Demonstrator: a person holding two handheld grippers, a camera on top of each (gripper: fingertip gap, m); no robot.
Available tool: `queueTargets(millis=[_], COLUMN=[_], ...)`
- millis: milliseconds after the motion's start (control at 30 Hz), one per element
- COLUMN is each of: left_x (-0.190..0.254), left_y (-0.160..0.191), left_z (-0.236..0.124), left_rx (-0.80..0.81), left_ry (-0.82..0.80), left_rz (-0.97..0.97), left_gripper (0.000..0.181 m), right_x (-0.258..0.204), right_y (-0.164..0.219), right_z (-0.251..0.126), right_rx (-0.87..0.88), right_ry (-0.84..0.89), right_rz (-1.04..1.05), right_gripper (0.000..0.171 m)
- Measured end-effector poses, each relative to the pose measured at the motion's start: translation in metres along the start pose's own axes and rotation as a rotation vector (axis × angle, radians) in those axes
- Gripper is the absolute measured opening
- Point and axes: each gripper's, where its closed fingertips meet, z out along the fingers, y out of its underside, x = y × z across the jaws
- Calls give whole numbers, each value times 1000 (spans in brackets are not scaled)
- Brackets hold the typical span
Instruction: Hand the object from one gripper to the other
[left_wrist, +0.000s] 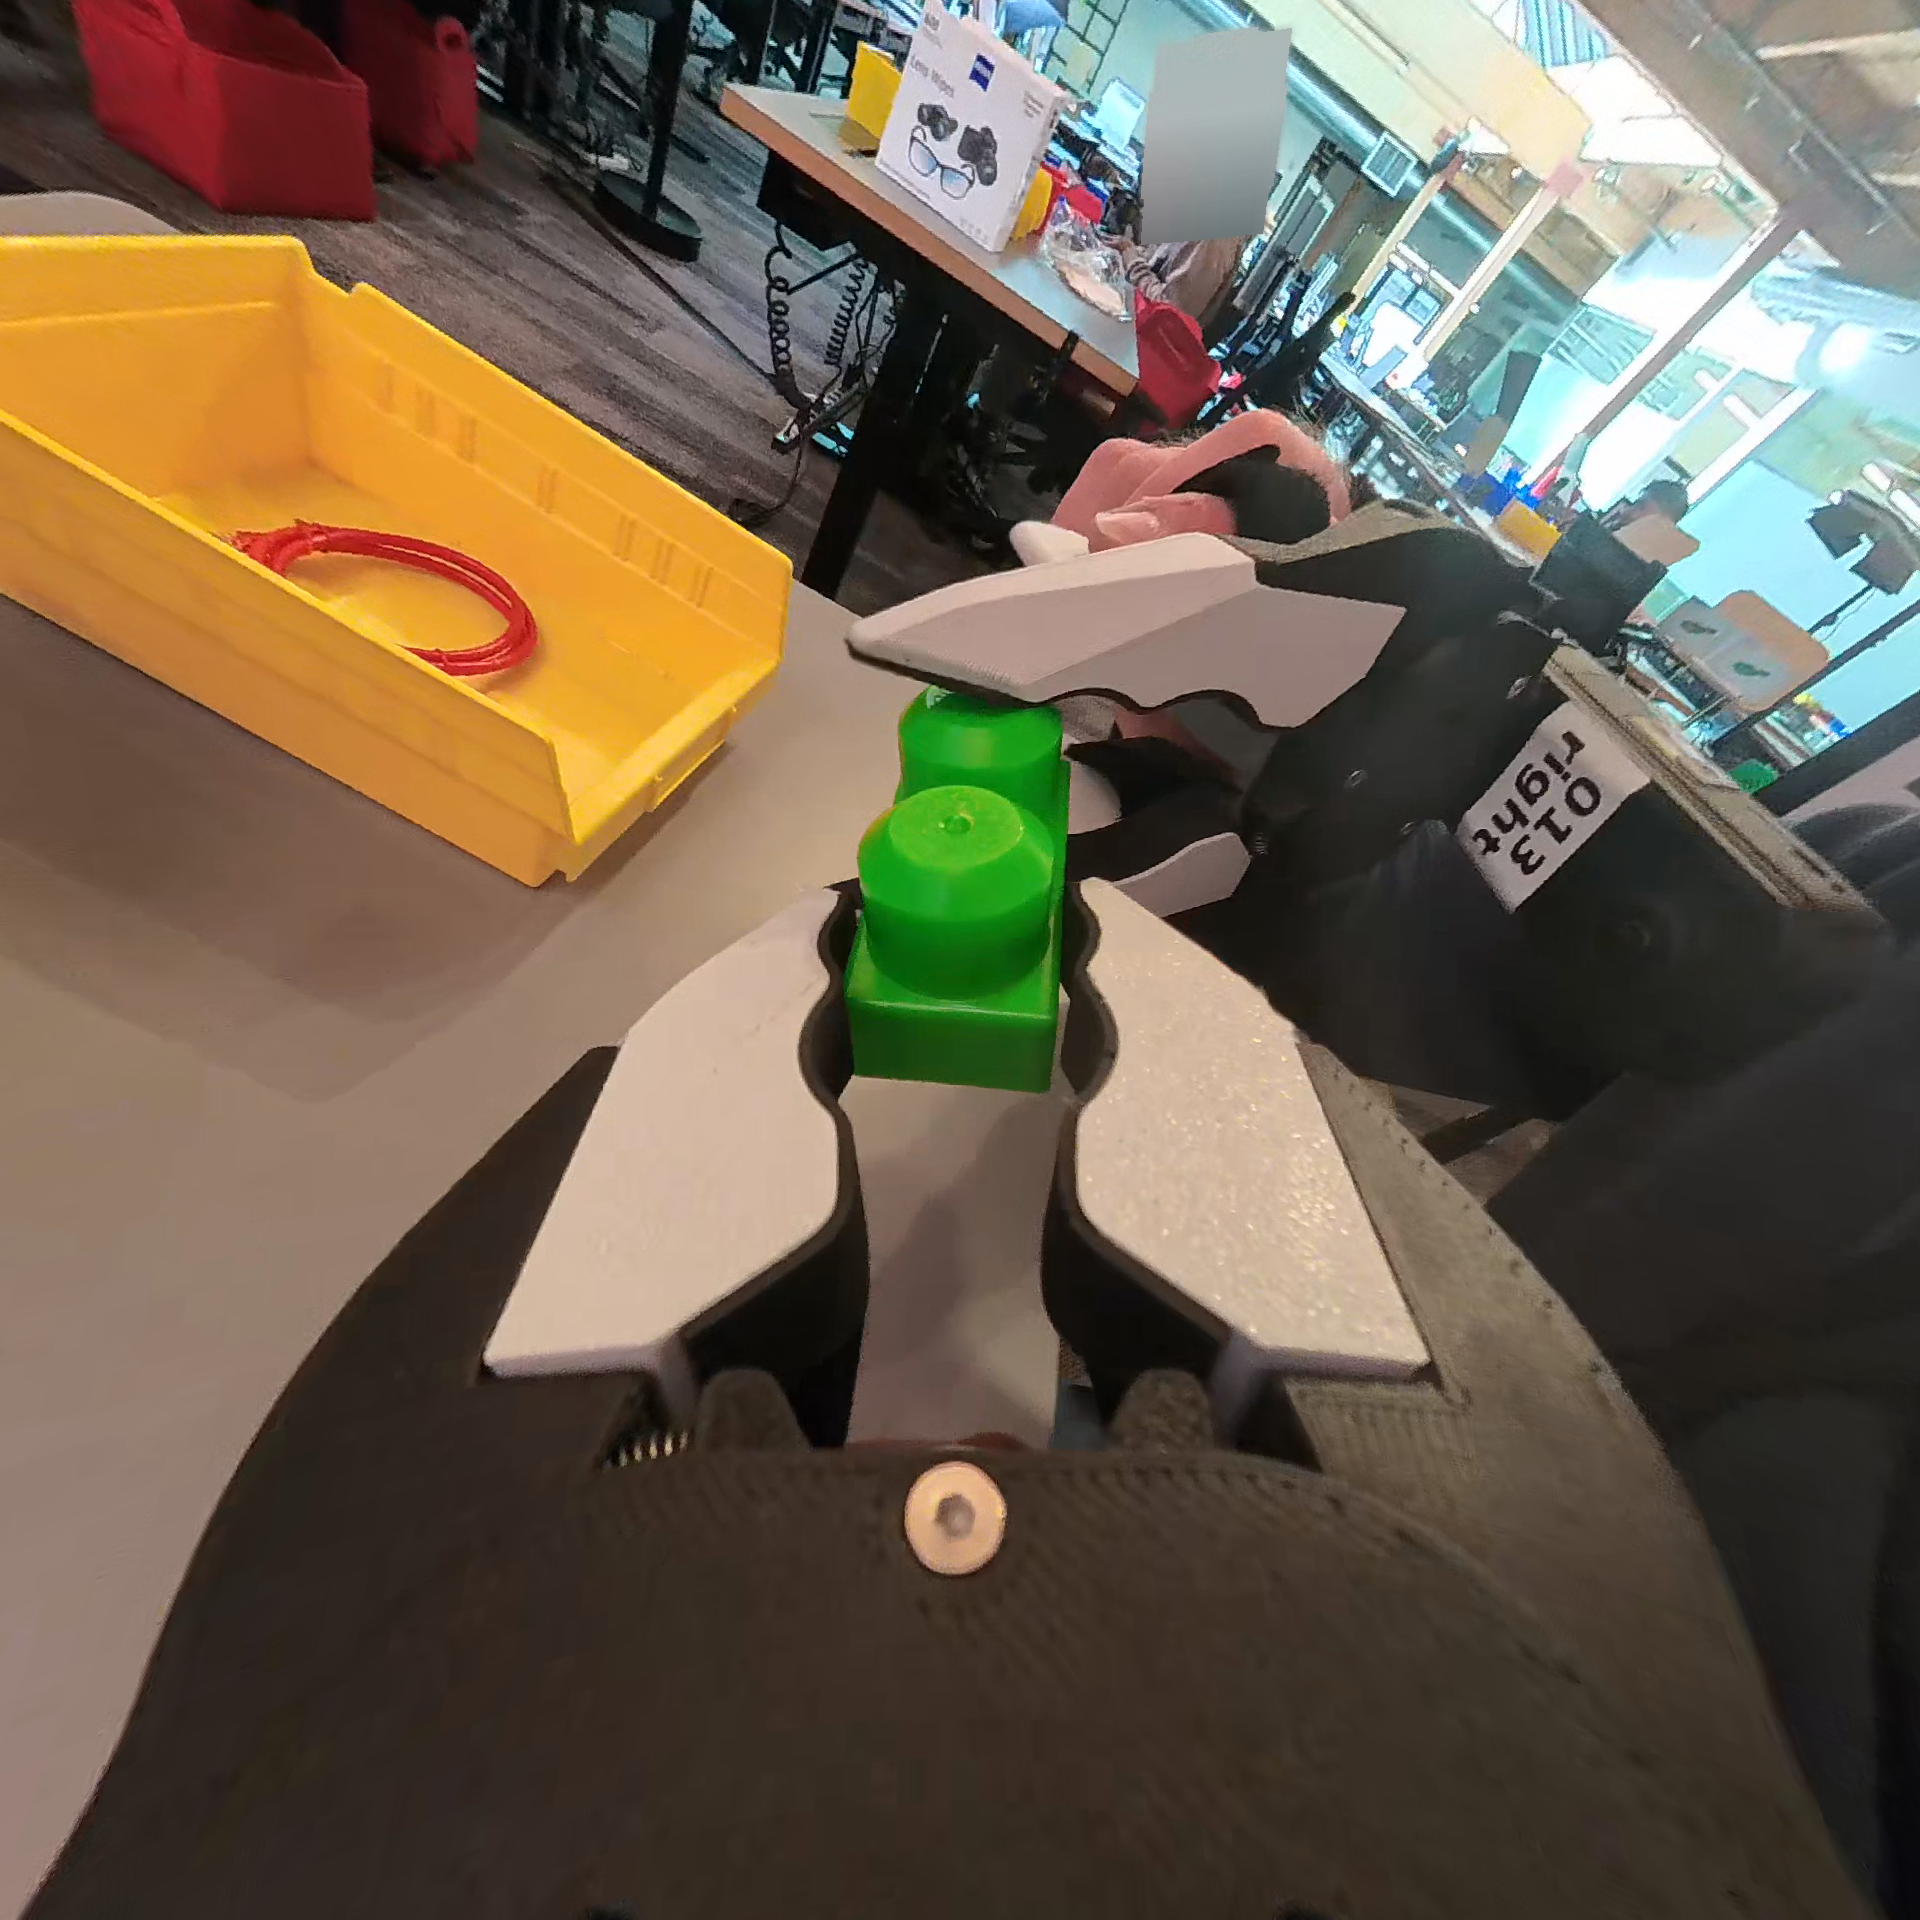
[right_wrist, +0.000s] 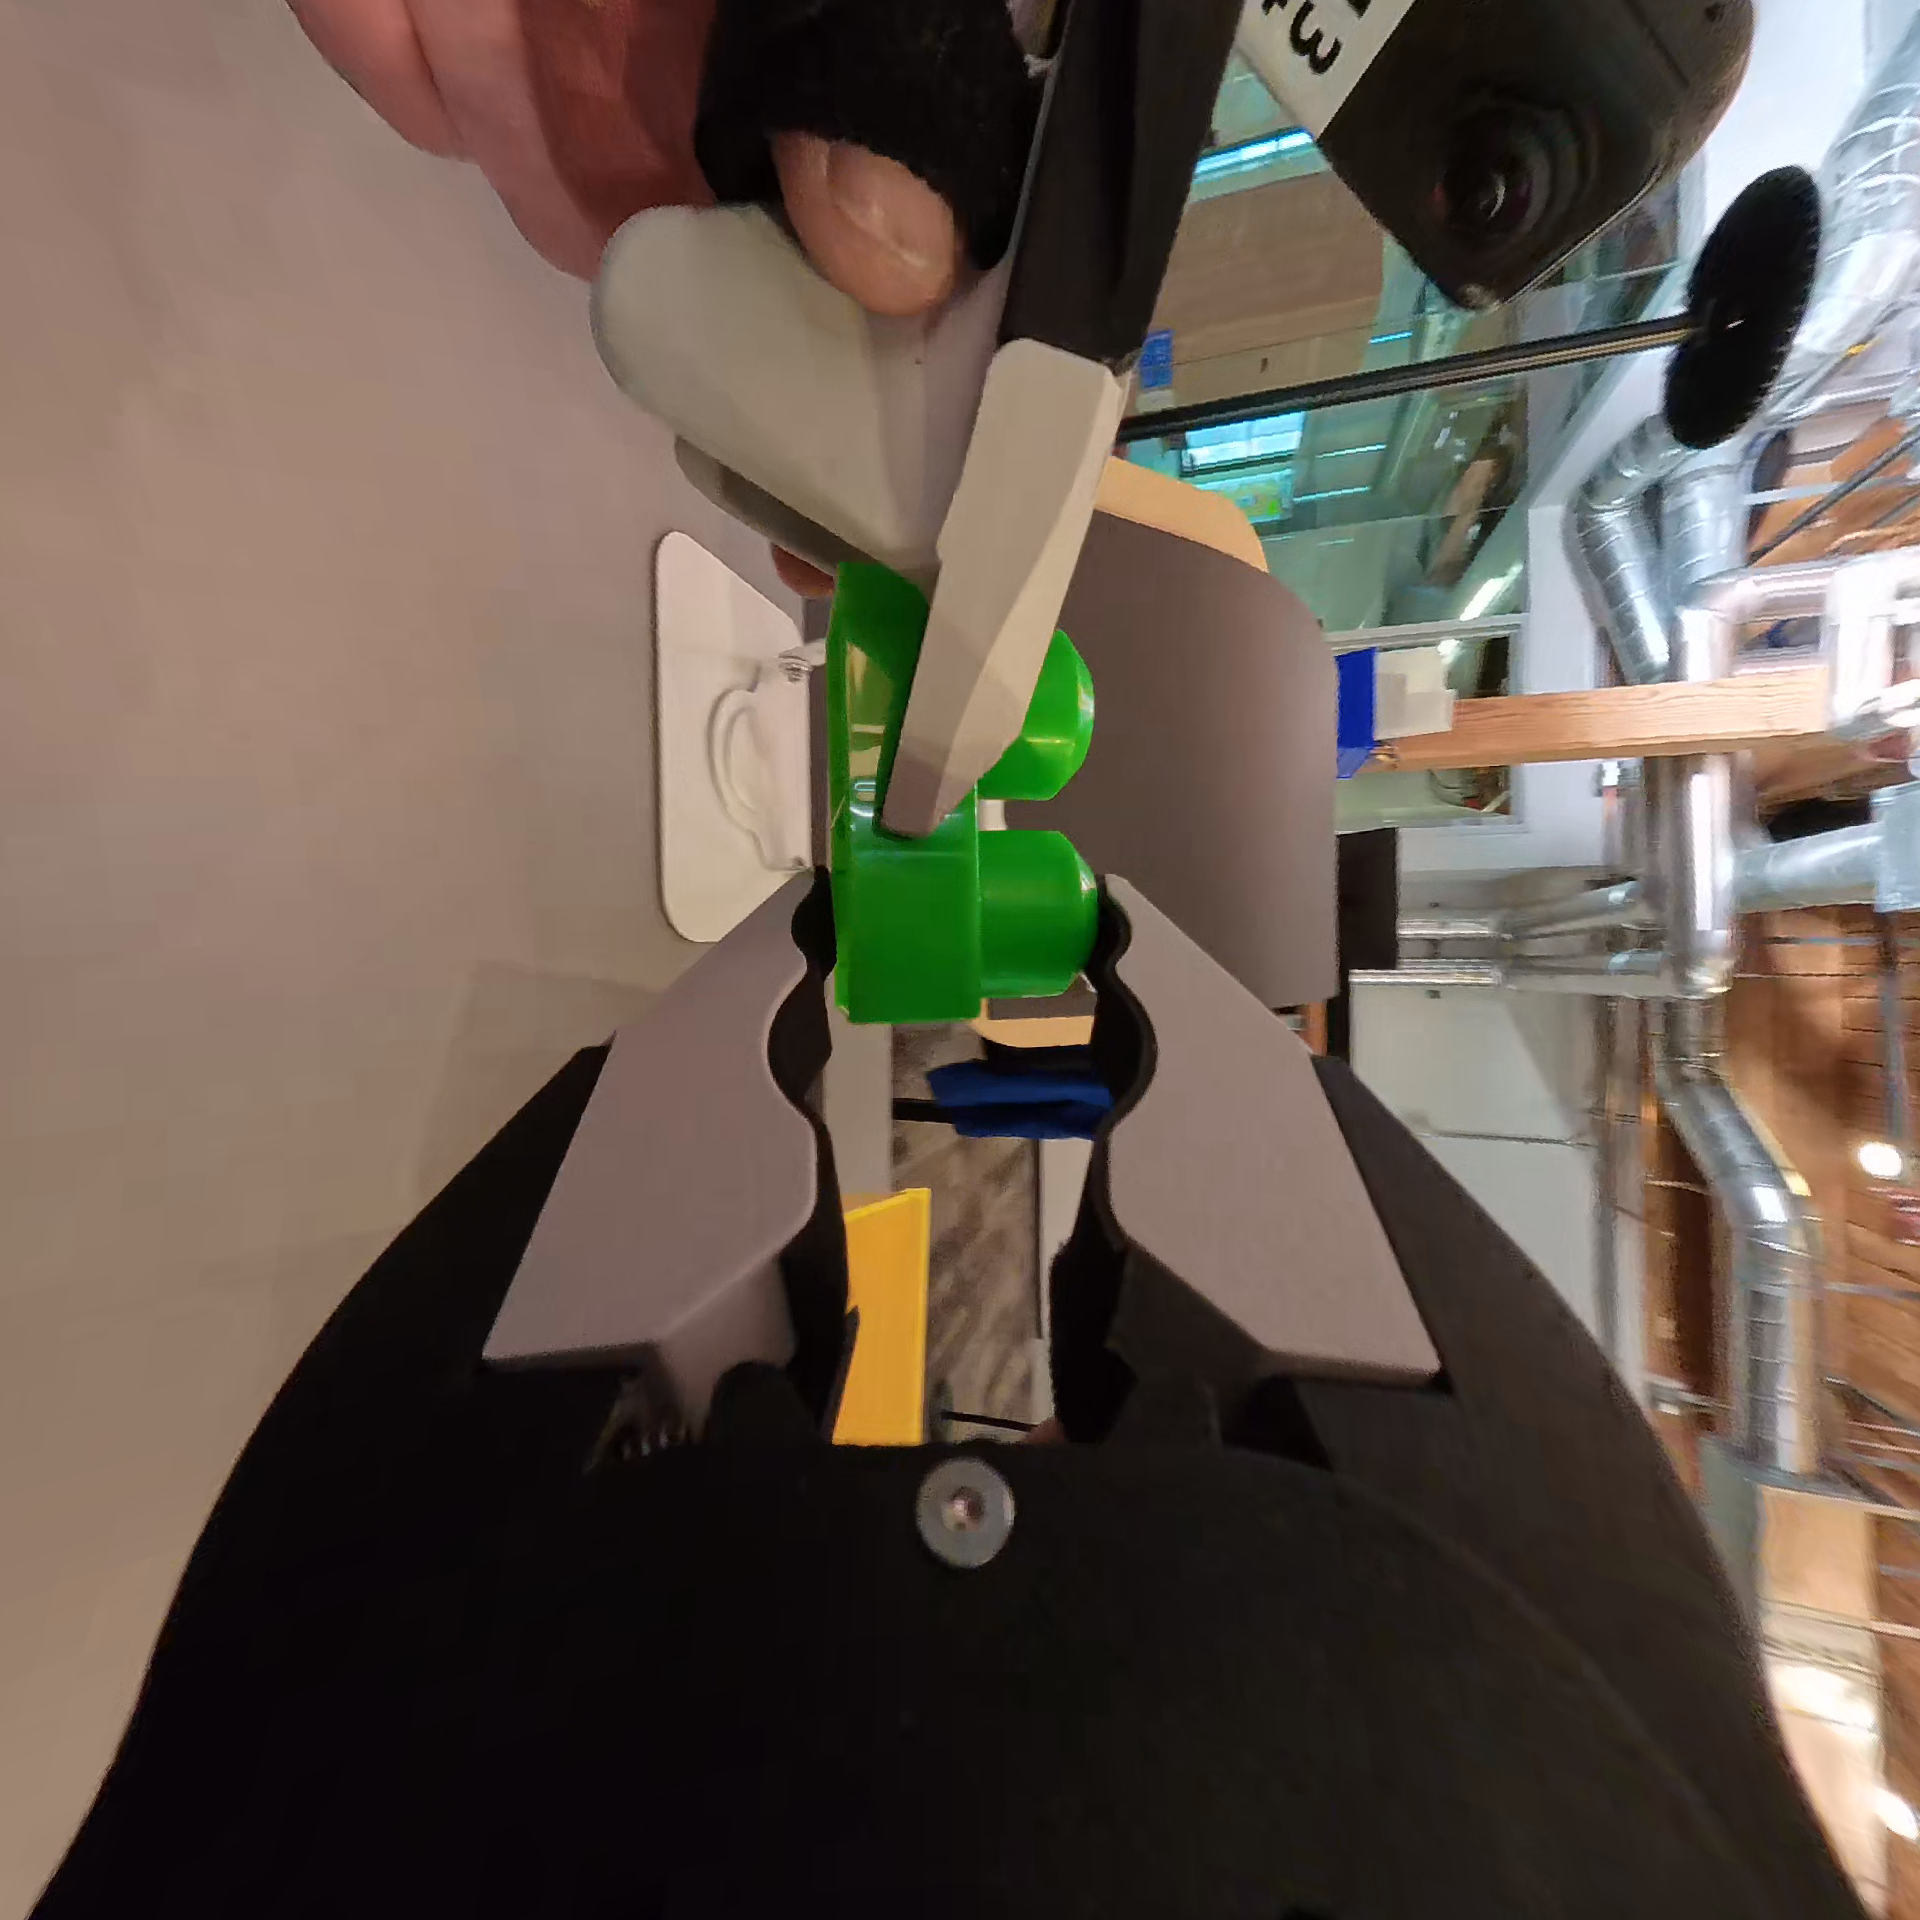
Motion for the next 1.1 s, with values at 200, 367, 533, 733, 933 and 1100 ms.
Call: queueTargets(millis=[200,367,533,733,933,1100], left_x=[-17,-7,14,15,-8,-4], left_y=[0,1,-12,1,4,-8], left_z=[-9,-8,-11,-5,-7,-11], left_rx=[-61,-163,-36,-94,-200,-253], left_ry=[-298,-381,-4,51,-308,-594], left_rz=[429,669,192,188,669,1228], left_gripper=[79,68,56,33,33,33], right_x=[-5,-2,7,-3,-27,-25], right_y=[6,1,-10,-10,-8,-7], right_z=[1,1,-8,-6,-13,-18], right_rx=[-19,-22,16,42,183,317], right_ry=[-90,-39,102,36,-347,-640], right_rz=[58,-41,-197,-166,265,765], right_gripper=[46,45,45,44,67,78])
